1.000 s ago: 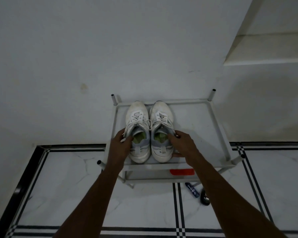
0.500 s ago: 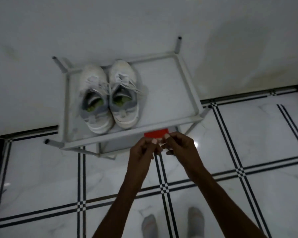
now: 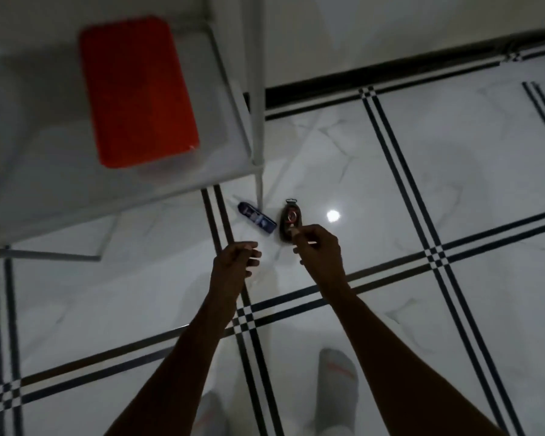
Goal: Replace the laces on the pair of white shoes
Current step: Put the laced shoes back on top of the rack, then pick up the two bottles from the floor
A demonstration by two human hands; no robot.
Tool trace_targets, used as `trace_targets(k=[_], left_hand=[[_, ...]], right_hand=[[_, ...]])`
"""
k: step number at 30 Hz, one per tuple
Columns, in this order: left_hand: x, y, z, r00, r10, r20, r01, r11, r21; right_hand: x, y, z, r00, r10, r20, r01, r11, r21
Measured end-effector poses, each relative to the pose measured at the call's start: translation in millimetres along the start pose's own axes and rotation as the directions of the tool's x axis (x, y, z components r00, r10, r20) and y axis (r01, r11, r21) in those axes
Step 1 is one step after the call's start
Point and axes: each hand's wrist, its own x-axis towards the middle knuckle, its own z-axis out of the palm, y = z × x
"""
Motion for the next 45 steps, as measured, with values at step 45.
trace_targets(k=[45], left_hand=[[-161.2,355.2,139.0,0.897,0.417,0.145,-0.421,0.907,-0.003]], right_hand=[[-32.2,-321.8,-224.3,0.923,-0.328,-0.199,0.326,0.944,-0.040]])
